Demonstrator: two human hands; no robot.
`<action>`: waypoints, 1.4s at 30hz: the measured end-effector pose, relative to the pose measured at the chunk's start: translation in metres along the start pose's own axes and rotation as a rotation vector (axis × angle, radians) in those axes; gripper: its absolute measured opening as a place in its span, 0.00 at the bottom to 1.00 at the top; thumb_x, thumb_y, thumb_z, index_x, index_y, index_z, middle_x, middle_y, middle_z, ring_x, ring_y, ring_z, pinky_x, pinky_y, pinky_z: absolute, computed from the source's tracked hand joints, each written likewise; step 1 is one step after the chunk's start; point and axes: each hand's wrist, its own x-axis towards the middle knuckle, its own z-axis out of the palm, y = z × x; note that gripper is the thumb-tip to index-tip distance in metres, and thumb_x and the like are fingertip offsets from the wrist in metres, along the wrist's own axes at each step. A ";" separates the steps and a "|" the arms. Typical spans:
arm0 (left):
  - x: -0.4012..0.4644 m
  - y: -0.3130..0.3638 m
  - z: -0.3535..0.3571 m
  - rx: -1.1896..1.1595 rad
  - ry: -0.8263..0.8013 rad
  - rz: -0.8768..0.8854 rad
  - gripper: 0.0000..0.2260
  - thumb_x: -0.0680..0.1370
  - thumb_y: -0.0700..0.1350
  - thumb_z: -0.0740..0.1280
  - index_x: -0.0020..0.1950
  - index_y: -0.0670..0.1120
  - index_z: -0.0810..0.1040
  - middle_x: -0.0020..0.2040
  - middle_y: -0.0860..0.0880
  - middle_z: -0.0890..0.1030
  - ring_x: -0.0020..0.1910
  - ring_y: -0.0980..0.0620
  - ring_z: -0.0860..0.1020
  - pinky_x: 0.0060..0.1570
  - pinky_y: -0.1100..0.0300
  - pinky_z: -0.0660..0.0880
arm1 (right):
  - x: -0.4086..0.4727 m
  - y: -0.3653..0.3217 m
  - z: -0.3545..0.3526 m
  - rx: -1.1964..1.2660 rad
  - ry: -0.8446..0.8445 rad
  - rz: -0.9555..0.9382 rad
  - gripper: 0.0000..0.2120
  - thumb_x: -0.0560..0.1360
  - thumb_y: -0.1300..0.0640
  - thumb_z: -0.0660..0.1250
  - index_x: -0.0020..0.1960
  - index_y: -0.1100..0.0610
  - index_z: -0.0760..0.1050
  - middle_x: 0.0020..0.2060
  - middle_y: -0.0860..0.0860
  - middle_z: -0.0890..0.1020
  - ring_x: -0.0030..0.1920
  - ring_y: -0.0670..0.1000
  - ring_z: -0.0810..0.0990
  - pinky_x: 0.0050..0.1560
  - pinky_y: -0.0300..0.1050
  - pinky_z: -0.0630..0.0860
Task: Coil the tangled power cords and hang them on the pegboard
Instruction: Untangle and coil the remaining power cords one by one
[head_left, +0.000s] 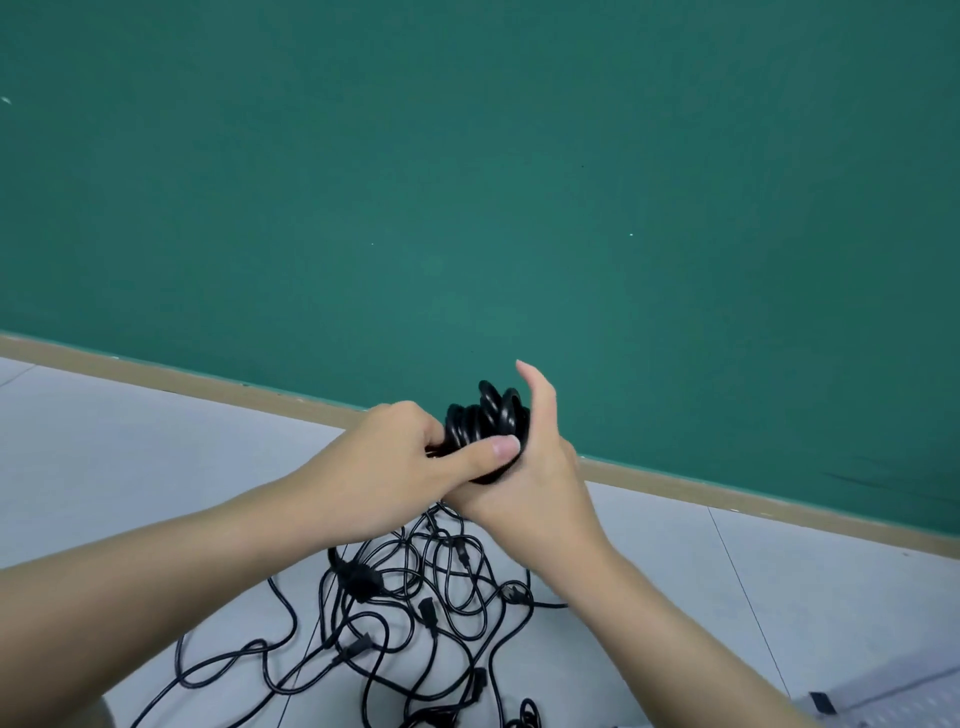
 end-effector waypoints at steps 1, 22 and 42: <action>0.001 0.000 0.001 -0.005 0.017 -0.014 0.43 0.68 0.81 0.59 0.35 0.37 0.72 0.27 0.44 0.66 0.27 0.51 0.62 0.31 0.55 0.59 | 0.000 0.000 0.004 -0.030 0.024 -0.017 0.51 0.62 0.45 0.72 0.77 0.35 0.46 0.49 0.43 0.83 0.50 0.49 0.83 0.52 0.53 0.81; 0.016 -0.001 -0.030 -0.433 -0.104 -0.005 0.28 0.67 0.73 0.67 0.34 0.47 0.75 0.31 0.50 0.59 0.30 0.50 0.55 0.32 0.55 0.53 | 0.011 -0.002 -0.030 0.892 -0.584 0.230 0.14 0.71 0.65 0.72 0.56 0.58 0.84 0.54 0.62 0.84 0.53 0.58 0.85 0.50 0.56 0.85; 0.015 0.003 -0.015 -0.332 -0.090 -0.187 0.29 0.73 0.73 0.57 0.23 0.52 0.66 0.27 0.54 0.57 0.25 0.54 0.56 0.24 0.62 0.55 | 0.010 -0.005 -0.001 -0.084 0.087 -0.054 0.22 0.69 0.47 0.78 0.58 0.46 0.72 0.42 0.43 0.83 0.41 0.41 0.81 0.39 0.38 0.79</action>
